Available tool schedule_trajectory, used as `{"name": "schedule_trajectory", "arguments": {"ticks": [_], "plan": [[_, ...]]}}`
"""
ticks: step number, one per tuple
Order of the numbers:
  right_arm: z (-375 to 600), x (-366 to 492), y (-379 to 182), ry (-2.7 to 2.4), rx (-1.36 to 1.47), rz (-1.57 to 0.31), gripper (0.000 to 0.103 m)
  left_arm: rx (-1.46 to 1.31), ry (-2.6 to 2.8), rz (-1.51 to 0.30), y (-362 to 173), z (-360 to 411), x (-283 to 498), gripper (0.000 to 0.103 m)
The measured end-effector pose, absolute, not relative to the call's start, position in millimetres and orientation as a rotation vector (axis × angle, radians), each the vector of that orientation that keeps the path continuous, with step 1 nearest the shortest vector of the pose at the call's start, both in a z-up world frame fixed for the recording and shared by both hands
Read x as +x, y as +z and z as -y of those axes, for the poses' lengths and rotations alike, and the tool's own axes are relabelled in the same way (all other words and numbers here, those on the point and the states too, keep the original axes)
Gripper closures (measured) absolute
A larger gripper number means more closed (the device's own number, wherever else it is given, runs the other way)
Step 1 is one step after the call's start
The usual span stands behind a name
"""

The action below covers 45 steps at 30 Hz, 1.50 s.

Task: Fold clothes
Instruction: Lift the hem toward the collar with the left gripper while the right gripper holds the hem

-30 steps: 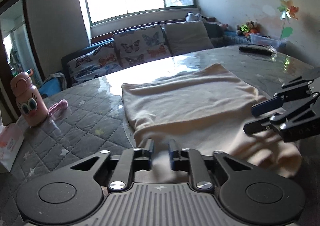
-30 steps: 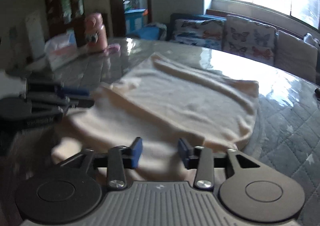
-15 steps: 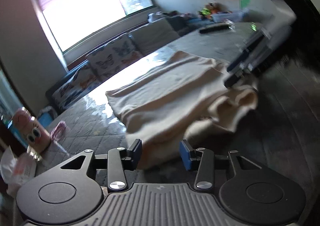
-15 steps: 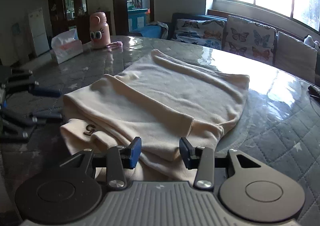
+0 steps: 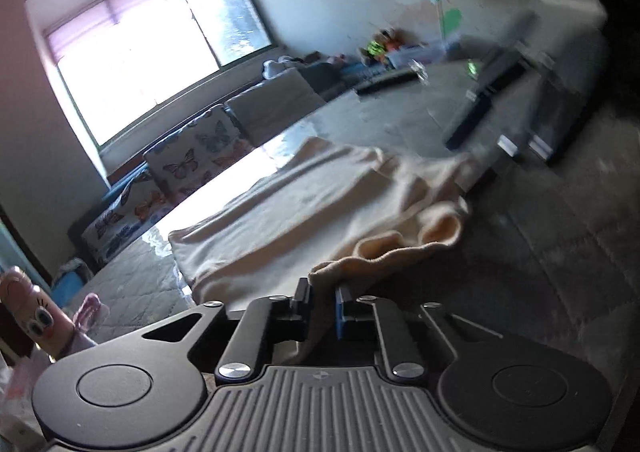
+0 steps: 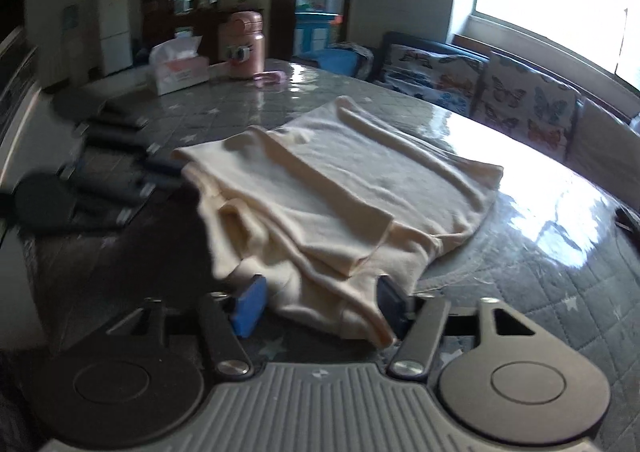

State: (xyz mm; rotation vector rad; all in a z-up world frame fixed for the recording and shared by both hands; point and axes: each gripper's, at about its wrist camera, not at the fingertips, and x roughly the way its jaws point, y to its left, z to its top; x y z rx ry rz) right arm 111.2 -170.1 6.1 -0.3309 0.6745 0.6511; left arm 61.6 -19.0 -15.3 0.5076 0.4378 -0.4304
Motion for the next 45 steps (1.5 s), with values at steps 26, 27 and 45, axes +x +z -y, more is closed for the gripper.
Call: {"name": "schedule_trajectory", "arguments": {"ticks": [26,27,45], "plan": [[136.9,149.6,-0.7,0.711,-0.26,-0.654,0.088,0.552,-0.368,-0.447,-25.3,9.2,61.5,0.064],[136.3,150.0,-0.3,0.707,-0.256,-0.655,0.088,0.567,-0.367,-0.441,-26.9,9.4,61.4,0.063],[141.7,118.6,25.2,0.751,-0.241,-0.599,0.094,0.563,-0.43,-0.457,-7.7,1.9,40.4,0.098]]}}
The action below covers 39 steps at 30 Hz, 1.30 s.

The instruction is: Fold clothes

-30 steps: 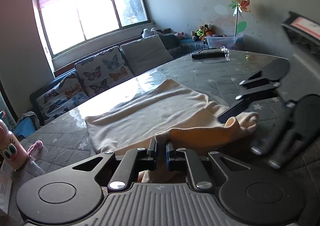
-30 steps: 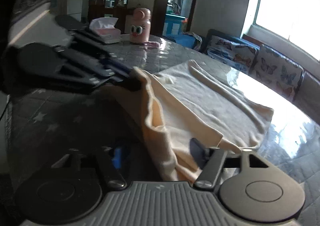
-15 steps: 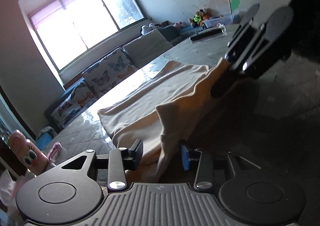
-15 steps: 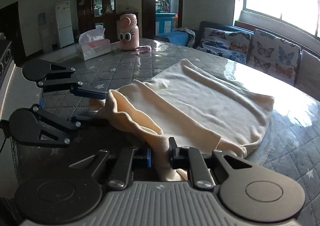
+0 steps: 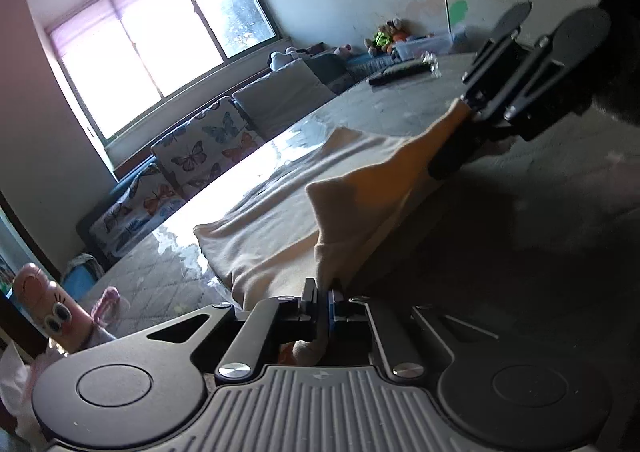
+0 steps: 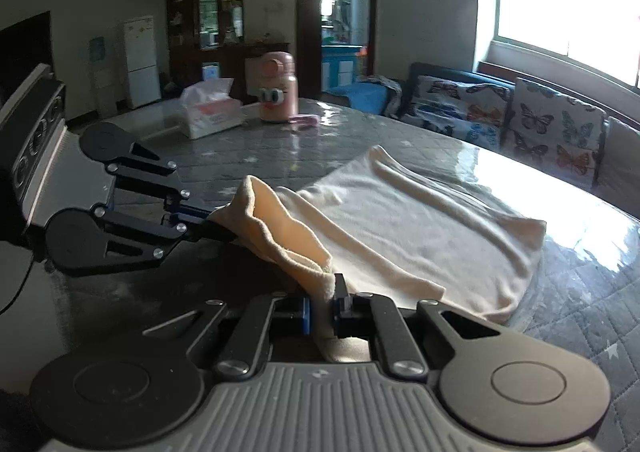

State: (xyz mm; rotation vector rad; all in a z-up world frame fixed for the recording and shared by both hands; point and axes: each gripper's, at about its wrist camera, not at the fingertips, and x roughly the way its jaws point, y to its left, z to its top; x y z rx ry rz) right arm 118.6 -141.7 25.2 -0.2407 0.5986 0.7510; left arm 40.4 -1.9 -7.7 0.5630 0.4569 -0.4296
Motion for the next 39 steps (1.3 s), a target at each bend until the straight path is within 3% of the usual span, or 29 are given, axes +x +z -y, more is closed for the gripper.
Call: {"name": "schedule_trajectory", "arguments": {"ticks": [12,18,31,39], "plan": [[156.0,18.1,59.5,0.912,-0.249,-0.646,0.094,0.454,-0.526,-0.527,28.9,-4.5,-66.3,0.098],[157.8,6.3,66.4,0.922,-0.257,-0.663,0.094,0.461,-0.535,-0.518,39.9,-4.0,-78.7,0.097],[157.0,107.3,82.9,0.863,-0.211,-0.675,0.094,0.446,-0.474,-0.457,54.3,-7.7,25.9,0.098],[148.4,203.0,42.0,0.78,-0.151,-0.779,0.094,0.409,-0.418,-0.587,12.6,-6.1,127.9,0.098]]}}
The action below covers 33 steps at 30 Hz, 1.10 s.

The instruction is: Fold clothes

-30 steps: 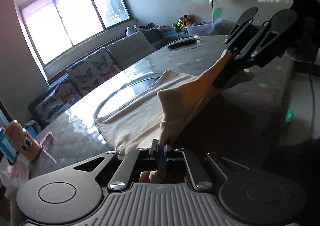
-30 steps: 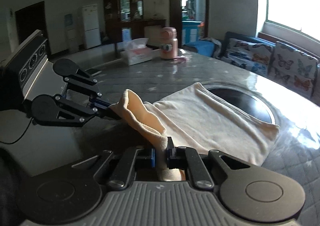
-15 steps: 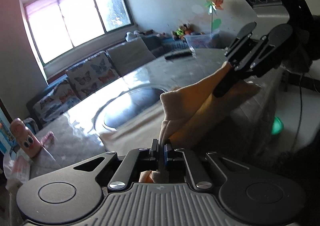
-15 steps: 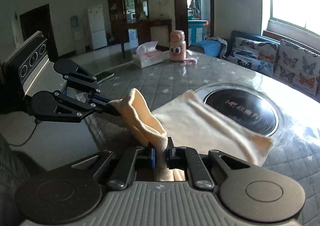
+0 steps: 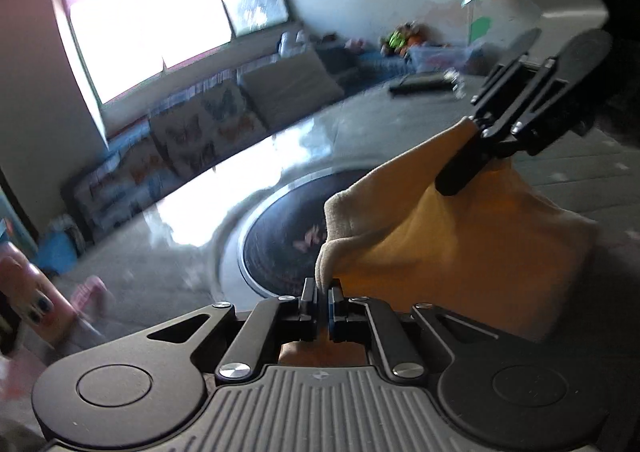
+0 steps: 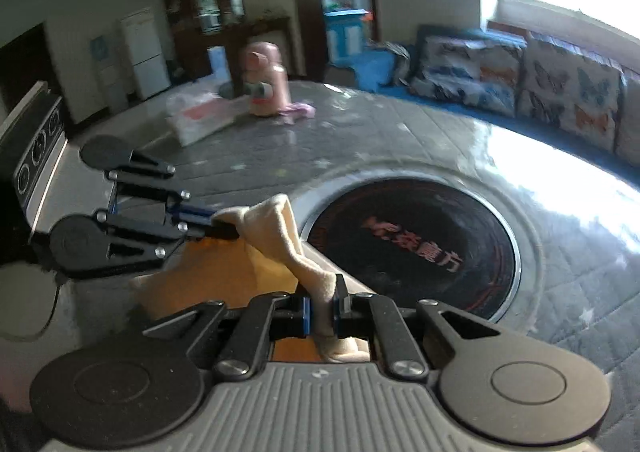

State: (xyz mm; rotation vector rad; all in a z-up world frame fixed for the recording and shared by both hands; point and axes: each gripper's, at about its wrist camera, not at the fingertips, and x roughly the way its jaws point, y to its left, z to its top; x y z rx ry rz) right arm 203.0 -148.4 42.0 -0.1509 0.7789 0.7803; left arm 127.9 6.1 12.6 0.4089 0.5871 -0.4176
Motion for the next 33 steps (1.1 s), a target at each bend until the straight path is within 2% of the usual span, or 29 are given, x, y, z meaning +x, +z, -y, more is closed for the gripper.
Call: {"name": "schedule_trajectory", "arguments": {"ticks": [3,4,5,7,10,12,16,20,26,33], "plan": [[145.1,225.3,13.0,0.713,-0.112,-0.803,0.092,0.383,-0.382,-0.637,-7.2,-5.8,151.2,0.097],[145.4,227.3,6.2,0.691,-0.098,-0.798,0.089,0.38,-0.37,-0.646,-12.2,-5.6,154.7,0.096],[145.7,229.2,-0.6,0.67,-0.085,-0.792,0.082,0.378,-0.362,-0.652,-15.9,-6.0,156.9,0.096],[149.0,232.1,-10.3,0.642,-0.039,-0.788,0.081,0.364,-0.35,-0.657,-18.2,-7.9,158.2,0.093],[158.3,230.2,-12.0,0.597,0.016,-0.761,0.069,0.343,-0.33,-0.661,-19.3,-10.5,159.6,0.088],[167.9,224.2,-6.1,0.562,0.052,-0.727,0.069,0.334,-0.309,-0.657,-17.7,-11.7,161.2,0.083],[177.1,200.7,7.9,0.519,0.045,-0.681,0.067,0.318,-0.291,-0.64,-10.3,-13.5,165.7,0.08],[169.8,181.9,5.8,0.582,0.019,-0.703,0.069,0.299,-0.257,-0.621,-1.3,-17.8,168.4,0.08],[166.5,198.0,-20.2,0.55,0.053,-0.793,0.07,0.24,-0.248,-0.594,17.3,-25.9,159.3,0.08],[180.4,206.5,-19.9,0.498,0.116,-0.776,0.071,0.235,-0.382,-0.628,12.6,4.0,153.1,0.08]]}}
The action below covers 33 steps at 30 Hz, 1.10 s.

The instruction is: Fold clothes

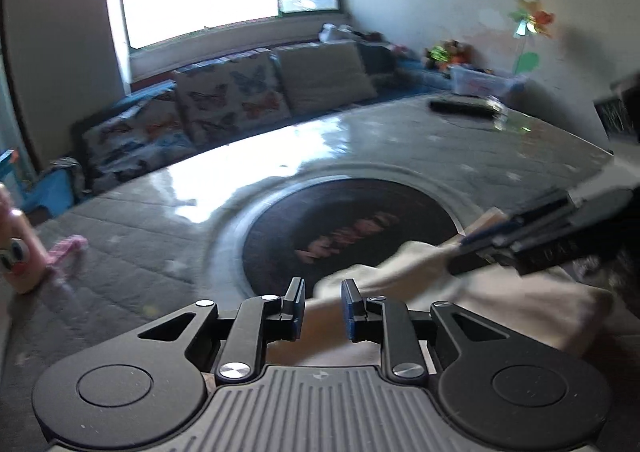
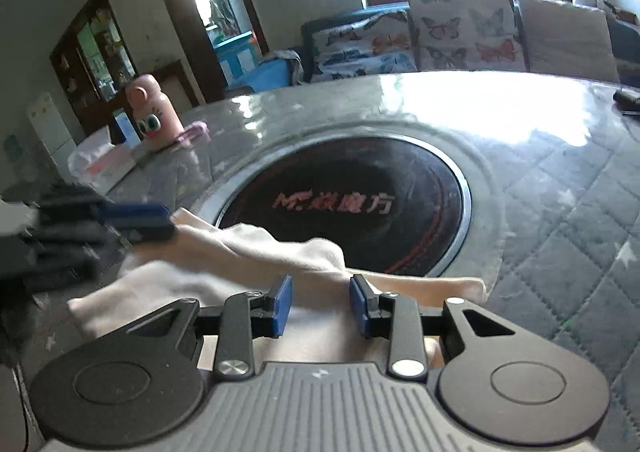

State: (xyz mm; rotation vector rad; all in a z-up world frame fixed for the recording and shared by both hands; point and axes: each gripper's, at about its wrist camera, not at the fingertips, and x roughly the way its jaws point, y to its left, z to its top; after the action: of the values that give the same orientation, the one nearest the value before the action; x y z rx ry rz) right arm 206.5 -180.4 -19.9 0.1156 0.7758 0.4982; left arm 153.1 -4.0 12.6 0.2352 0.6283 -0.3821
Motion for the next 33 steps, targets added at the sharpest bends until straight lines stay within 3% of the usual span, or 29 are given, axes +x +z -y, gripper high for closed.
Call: {"name": "schedule_trajectory", "arguments": {"ticks": [13,23,33], "plan": [[178.1,185.5,-8.2,0.527,0.034,-0.75,0.072,0.197,-0.357,-0.701,-13.6,8.8,173.7,0.08],[175.6,129.5,6.4,0.633,-0.032,-0.686,0.072,0.19,-0.355,-0.625,7.6,-12.4,113.9,0.08],[182.0,114.6,-14.4,0.617,-0.078,-0.72,0.073,0.175,-0.274,-0.663,-8.1,-39.7,78.5,0.08]]}}
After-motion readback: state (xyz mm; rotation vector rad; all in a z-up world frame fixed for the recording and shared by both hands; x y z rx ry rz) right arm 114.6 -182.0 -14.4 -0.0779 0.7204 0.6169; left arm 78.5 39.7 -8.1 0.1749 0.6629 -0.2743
